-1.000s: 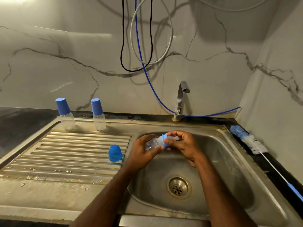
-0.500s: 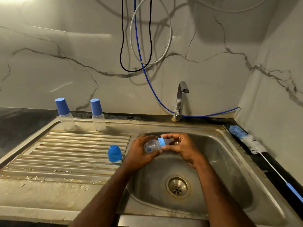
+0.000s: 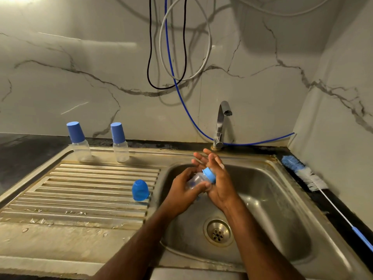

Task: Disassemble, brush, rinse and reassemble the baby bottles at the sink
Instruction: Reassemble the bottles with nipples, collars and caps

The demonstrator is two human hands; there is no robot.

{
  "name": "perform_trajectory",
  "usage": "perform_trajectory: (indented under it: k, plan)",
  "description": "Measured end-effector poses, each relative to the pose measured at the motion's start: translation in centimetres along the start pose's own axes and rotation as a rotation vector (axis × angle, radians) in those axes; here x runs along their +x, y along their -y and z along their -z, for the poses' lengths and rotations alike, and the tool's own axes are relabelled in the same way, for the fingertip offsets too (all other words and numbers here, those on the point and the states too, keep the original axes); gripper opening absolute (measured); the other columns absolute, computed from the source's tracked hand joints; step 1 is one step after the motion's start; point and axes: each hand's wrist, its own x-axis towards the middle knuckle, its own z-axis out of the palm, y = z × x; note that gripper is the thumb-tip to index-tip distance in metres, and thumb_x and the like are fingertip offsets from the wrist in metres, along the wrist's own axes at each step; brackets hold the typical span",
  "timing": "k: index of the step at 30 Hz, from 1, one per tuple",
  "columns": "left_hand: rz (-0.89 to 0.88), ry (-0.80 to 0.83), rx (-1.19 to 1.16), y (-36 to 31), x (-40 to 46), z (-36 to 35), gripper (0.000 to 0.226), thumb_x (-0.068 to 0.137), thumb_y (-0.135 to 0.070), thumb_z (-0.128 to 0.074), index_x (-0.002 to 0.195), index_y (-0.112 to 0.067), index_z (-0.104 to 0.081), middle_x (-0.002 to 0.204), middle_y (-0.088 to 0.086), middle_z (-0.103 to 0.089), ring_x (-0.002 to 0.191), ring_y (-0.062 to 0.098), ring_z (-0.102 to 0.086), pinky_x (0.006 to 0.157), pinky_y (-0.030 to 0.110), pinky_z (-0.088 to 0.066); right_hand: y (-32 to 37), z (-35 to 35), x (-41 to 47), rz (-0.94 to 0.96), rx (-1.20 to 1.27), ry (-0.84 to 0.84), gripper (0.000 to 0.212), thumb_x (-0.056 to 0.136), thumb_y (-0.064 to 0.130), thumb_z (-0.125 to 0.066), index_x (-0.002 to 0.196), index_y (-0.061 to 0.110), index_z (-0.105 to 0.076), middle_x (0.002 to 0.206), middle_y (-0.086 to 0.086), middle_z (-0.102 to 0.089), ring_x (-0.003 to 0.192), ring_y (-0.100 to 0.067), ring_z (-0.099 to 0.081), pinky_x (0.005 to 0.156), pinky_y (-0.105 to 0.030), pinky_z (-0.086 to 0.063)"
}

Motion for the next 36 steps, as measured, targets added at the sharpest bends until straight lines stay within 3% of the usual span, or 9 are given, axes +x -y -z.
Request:
perform_trajectory:
  k: [3,6,13,15,18,21,25,31,36]
  plan:
    - [0.265,-0.067,-0.361,-0.3,0.0,0.4,0.039,0.09,-0.041,-0.062,0.12,-0.016,-0.061,0.105,0.007,-0.072,0.087,0.019,-0.072,0.064,0.03,-0.059,0.2,0.9,-0.4,-0.123,0.235,0.171,0.053,0.102,0.039,-0.045,0.145,0.008,-0.047,0.146,-0.016,-0.053,0.135,-0.032,-0.051,0.11,-0.052,-0.042]
    - [0.469,-0.045,-0.649,-0.2,0.2,1.3,0.048,0.089,-0.046,-0.057,0.124,-0.013,-0.058,0.102,0.014,-0.071,0.08,0.026,-0.069,0.055,0.032,-0.057,0.2,1.4,-0.5,-0.149,0.067,0.204,0.046,0.099,0.025,-0.053,0.143,0.011,-0.051,0.143,-0.01,-0.057,0.132,-0.032,-0.054,0.109,-0.058,-0.042]
    - [0.126,0.014,-0.282,0.2,0.4,0.8,0.036,0.092,-0.032,-0.066,0.12,-0.011,-0.057,0.103,0.003,-0.071,0.094,0.022,-0.072,0.073,0.03,-0.059,0.4,-0.3,-0.3,-0.051,-0.059,0.028,0.049,0.074,0.013,-0.081,0.118,0.013,-0.059,0.11,-0.017,-0.063,0.105,-0.033,-0.065,0.095,-0.052,-0.053]
    - [0.132,0.044,-0.27,0.6,0.5,0.9,0.036,0.094,-0.032,-0.061,0.12,-0.008,-0.057,0.104,0.006,-0.071,0.093,0.023,-0.072,0.075,0.036,-0.061,0.0,-0.7,-0.6,-0.071,-0.073,0.059,0.046,0.08,0.018,-0.073,0.124,0.017,-0.058,0.116,-0.016,-0.062,0.109,-0.033,-0.064,0.096,-0.051,-0.053]
    - [0.379,0.056,-0.649,0.3,0.5,1.6,0.048,0.096,-0.044,-0.051,0.128,-0.009,-0.053,0.103,0.017,-0.068,0.077,0.026,-0.07,0.058,0.035,-0.059,-0.3,-0.5,-0.4,-0.098,-0.043,0.159,0.07,0.082,0.046,-0.074,0.143,0.021,-0.049,0.141,-0.005,-0.059,0.129,-0.028,-0.057,0.105,-0.051,-0.048]
    - [0.535,0.131,-0.909,-0.1,0.4,2.7,0.057,0.098,-0.049,-0.044,0.136,-0.006,-0.046,0.098,0.02,-0.068,0.071,0.025,-0.069,0.053,0.031,-0.06,-0.2,-0.7,-0.5,-0.082,-0.092,0.183,0.081,0.07,0.054,-0.083,0.138,0.019,-0.056,0.137,-0.007,-0.063,0.127,-0.03,-0.059,0.106,-0.05,-0.048]
    - [0.312,-0.028,-0.55,-0.7,-0.2,2.5,0.046,0.095,-0.047,-0.06,0.122,-0.01,-0.054,0.104,0.016,-0.066,0.079,0.028,-0.07,0.054,0.032,-0.057,-0.2,-2.0,-1.1,-0.023,-0.085,0.068,0.044,0.075,0.032,-0.075,0.116,0.018,-0.069,0.112,-0.008,-0.071,0.117,-0.034,-0.061,0.107,-0.053,-0.047]
    - [-0.051,-0.224,0.093,-1.5,-2.9,5.9,0.033,0.091,-0.038,-0.068,0.113,-0.017,-0.058,0.109,-0.003,-0.069,0.102,0.012,-0.07,0.084,0.03,-0.06,-2.0,-6.6,-2.6,-0.011,-0.082,0.027,0.026,0.087,0.016,-0.068,0.112,0.018,-0.069,0.11,-0.007,-0.071,0.109,-0.024,-0.066,0.097,-0.039,-0.052]
    - [-0.035,-0.381,0.069,-2.0,-6.0,11.5,0.034,0.091,-0.036,-0.071,0.116,-0.017,-0.058,0.11,0.002,-0.069,0.101,0.02,-0.071,0.082,0.037,-0.06,-3.5,-9.8,-2.4,0.004,-0.312,0.11,0.049,0.085,0.047,-0.072,0.127,0.026,-0.06,0.122,0.005,-0.069,0.109,-0.008,-0.067,0.084,-0.028,-0.053]
